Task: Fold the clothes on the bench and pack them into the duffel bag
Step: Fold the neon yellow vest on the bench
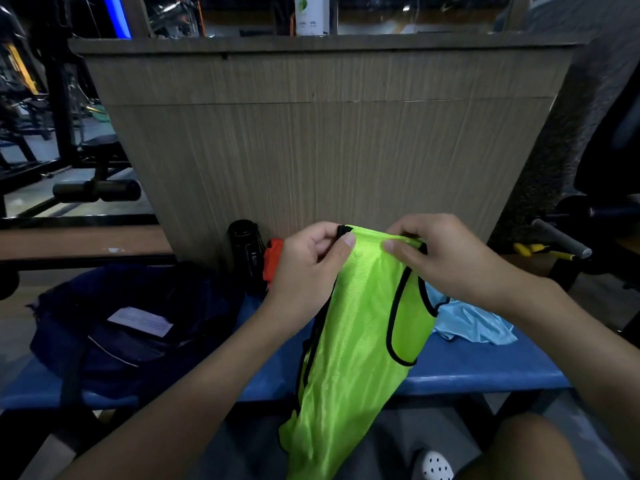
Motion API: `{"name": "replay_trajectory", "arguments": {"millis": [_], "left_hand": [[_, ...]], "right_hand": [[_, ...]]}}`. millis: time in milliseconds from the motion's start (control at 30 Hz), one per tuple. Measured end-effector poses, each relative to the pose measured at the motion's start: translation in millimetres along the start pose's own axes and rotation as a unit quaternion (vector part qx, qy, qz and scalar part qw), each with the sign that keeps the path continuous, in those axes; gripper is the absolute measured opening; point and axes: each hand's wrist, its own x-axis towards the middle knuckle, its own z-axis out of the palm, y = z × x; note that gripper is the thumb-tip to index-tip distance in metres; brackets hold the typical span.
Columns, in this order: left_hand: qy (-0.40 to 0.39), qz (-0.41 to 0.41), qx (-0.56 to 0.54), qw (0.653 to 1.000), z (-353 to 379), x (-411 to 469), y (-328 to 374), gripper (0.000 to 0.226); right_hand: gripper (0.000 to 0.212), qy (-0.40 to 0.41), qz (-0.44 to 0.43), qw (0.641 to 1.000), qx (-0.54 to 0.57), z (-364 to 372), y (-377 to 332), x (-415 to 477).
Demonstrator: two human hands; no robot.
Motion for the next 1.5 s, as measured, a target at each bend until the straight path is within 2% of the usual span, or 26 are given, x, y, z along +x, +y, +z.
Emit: {"name": "replay_trajectory", "arguments": {"millis": [200, 300, 367, 400, 500, 633, 733, 833, 967, 1033, 1167, 1267, 1333, 1433, 1500], "left_hand": [[-0.003, -0.029, 0.018, 0.999, 3, -13, -16, 0.011], [-0.020, -0.007, 0.035, 0.999, 2, -7, -18, 0.038], [-0.045, 0.006, 0.046, 0.998, 4, -5, -13, 0.052], [-0.058, 0.012, 0.054, 0.997, 4, -5, -11, 0.051], [-0.061, 0.005, 0.063, 0.996, 7, -4, -11, 0.046], [-0.066, -0.033, 0.029, 0.997, 8, -11, -21, 0.040], [-0.080, -0.055, 0.001, 0.995, 5, -20, -32, 0.060], [-0.065, -0.061, 0.004, 0.996, 1, -25, -40, 0.049], [-0.039, -0.064, 0.028, 0.997, -7, -20, -43, 0.017], [-0.037, -0.071, 0.042, 0.996, -10, -18, -40, 0.016], [-0.088, -0.097, 0.043, 0.990, -13, -19, -42, 0.020], [-0.127, -0.116, 0.051, 0.984, -16, -21, -51, 0.047], [-0.130, -0.123, 0.049, 0.983, -19, -24, -58, 0.053], [-0.089, -0.119, 0.046, 0.988, -19, -25, -65, 0.028], [-0.049, -0.104, 0.060, 0.992, -17, -19, -66, 0.020]], "right_hand": [[0.011, 0.012, -0.017, 1.000, -0.017, -4, 0, 5], [0.007, -0.013, -0.039, 0.998, -0.058, -7, 1, 6], [0.031, -0.035, -0.058, 0.995, -0.074, -10, -4, 10], [0.039, -0.041, -0.067, 0.994, -0.078, -11, -7, 13], [0.025, -0.039, -0.100, 0.991, -0.081, -7, -7, 19], [0.025, -0.001, -0.108, 0.991, -0.083, -1, 0, 18], [0.031, 0.015, -0.083, 0.984, -0.158, -7, -3, 14], [0.031, 0.036, -0.056, 0.976, -0.208, -14, 1, 13], [0.026, 0.094, -0.026, 0.991, -0.095, -16, 20, 11], [0.026, 0.122, -0.011, 0.990, -0.072, -15, 29, 10], [0.023, 0.137, 0.008, 0.987, -0.078, -10, 38, 9], [0.024, 0.138, 0.010, 0.987, -0.083, -8, 42, 9], [0.025, 0.150, 0.016, 0.985, -0.080, -10, 46, 8], [0.026, 0.163, 0.016, 0.984, -0.072, -12, 50, 6], [0.025, 0.172, 0.029, 0.983, -0.065, -10, 54, 5]]}}
